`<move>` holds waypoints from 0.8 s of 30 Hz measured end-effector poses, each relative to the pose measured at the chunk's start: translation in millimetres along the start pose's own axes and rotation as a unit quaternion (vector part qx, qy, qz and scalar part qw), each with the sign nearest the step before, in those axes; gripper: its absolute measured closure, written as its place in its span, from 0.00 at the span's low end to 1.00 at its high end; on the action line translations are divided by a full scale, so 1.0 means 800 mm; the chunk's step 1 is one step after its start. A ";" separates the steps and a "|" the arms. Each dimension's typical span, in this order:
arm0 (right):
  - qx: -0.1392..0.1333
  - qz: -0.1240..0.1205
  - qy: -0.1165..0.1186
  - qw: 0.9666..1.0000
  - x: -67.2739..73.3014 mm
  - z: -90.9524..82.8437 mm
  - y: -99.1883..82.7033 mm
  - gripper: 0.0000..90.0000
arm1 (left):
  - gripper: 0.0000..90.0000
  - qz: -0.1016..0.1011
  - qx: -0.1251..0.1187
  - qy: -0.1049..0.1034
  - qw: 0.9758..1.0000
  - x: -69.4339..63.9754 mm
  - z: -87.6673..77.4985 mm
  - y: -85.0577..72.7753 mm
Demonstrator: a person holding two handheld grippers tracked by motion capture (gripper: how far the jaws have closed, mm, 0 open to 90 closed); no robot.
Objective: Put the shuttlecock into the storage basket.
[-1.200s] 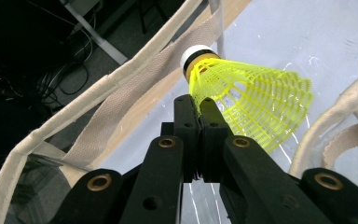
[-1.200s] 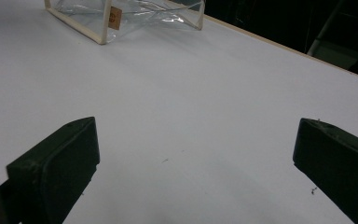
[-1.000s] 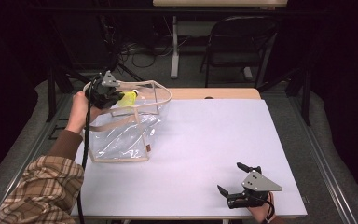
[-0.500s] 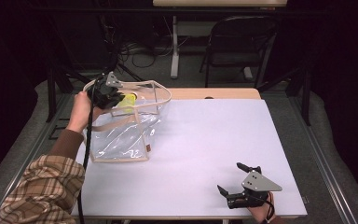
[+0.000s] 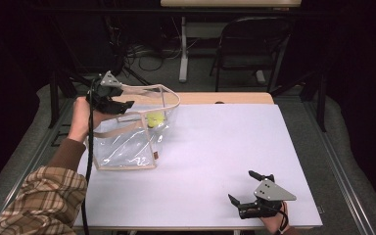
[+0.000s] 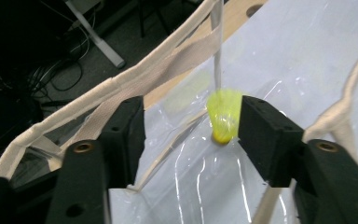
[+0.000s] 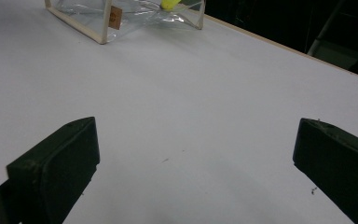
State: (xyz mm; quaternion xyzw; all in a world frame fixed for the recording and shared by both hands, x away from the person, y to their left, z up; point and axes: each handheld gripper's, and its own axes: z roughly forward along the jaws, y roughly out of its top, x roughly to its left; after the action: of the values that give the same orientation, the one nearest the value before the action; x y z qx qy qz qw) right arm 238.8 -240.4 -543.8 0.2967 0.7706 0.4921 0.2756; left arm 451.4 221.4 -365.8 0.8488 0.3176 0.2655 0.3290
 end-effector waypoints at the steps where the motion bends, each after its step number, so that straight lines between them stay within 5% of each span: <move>1: 0.000 0.000 0.000 1.000 0.000 0.000 0.000 0.00 | 0.40 -0.004 -0.007 -0.001 1.000 -0.001 -0.002 0.000; 9: -0.001 0.001 0.000 1.000 0.000 0.000 0.000 0.00 | 0.17 -0.010 -0.039 -0.001 0.999 -0.018 -0.017 -0.005; 24: 0.000 -0.001 0.001 1.000 0.000 0.000 0.000 0.00 | 0.00 -0.010 -0.058 0.007 0.998 -0.043 -0.037 -0.023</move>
State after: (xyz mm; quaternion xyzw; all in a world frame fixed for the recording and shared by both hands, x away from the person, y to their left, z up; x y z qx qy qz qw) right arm 238.5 -240.2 -543.7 0.2954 0.7711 0.4925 0.2749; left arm 402.6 219.0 -368.2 0.8230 0.3126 0.2865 0.3781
